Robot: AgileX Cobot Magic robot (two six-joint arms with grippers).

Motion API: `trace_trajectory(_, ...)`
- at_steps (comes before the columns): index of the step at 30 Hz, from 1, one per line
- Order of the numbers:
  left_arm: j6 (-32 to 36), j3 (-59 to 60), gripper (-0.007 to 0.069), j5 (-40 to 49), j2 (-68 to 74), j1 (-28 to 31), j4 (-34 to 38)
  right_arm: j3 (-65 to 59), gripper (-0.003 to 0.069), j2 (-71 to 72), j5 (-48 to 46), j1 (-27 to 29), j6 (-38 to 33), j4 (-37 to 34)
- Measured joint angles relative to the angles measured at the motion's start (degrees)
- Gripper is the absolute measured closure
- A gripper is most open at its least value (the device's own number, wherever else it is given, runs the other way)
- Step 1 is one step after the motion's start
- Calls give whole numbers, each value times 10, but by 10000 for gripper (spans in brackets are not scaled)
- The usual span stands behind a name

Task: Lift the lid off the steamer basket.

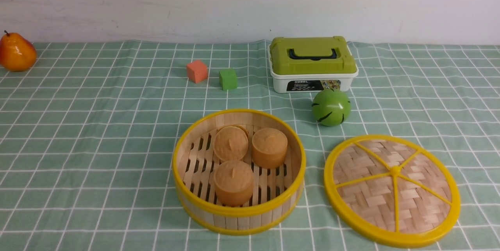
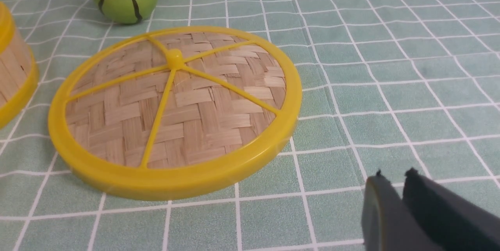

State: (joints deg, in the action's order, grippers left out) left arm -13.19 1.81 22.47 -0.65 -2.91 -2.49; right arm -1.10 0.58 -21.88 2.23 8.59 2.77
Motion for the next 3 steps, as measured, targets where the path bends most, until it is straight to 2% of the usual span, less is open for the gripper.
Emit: trace_trajectory(3,0,0,386,0,0,0,0,0,594,0,0,0,0,0)
